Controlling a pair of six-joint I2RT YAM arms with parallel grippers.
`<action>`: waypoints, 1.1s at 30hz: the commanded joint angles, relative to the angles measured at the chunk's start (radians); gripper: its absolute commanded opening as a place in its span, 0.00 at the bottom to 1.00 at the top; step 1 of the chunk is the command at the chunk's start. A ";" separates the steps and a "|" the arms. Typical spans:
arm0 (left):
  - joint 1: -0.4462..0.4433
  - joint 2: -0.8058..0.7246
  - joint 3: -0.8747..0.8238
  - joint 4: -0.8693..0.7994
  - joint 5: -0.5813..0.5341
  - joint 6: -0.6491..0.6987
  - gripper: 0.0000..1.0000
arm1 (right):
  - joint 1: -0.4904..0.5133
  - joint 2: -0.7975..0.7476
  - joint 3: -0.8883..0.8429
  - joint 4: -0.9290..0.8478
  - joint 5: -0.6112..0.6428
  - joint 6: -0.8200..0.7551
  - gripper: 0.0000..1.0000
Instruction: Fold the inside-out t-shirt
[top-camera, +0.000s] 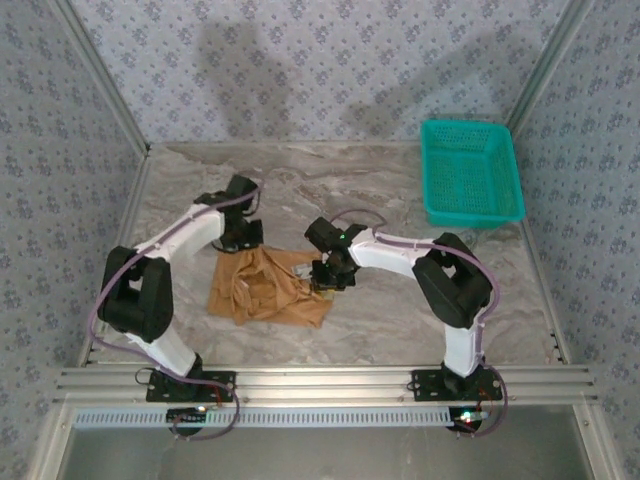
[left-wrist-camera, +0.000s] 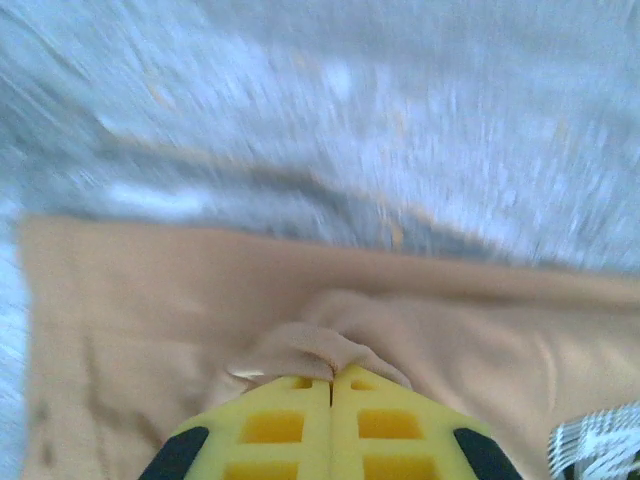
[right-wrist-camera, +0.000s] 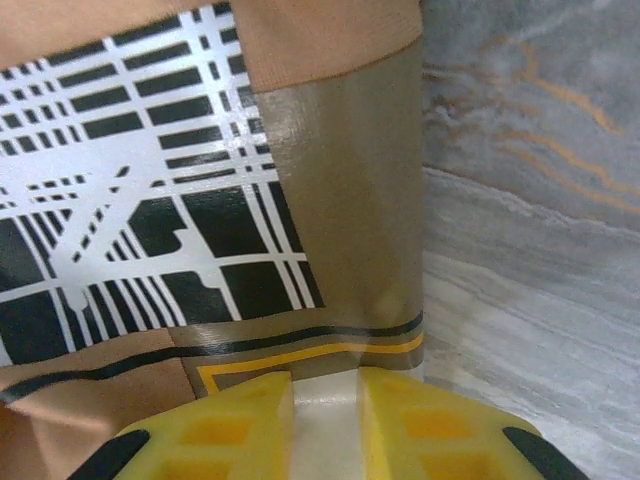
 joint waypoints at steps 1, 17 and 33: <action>0.071 0.015 0.070 -0.051 0.011 0.035 0.00 | 0.022 0.016 -0.013 -0.054 0.026 0.025 0.26; 0.178 -0.071 0.068 -0.171 -0.102 0.000 0.37 | 0.036 -0.070 0.154 -0.119 0.050 -0.035 0.32; -0.037 -0.299 -0.407 -0.094 0.056 -0.103 0.43 | -0.015 0.108 0.285 -0.103 -0.009 -0.079 0.32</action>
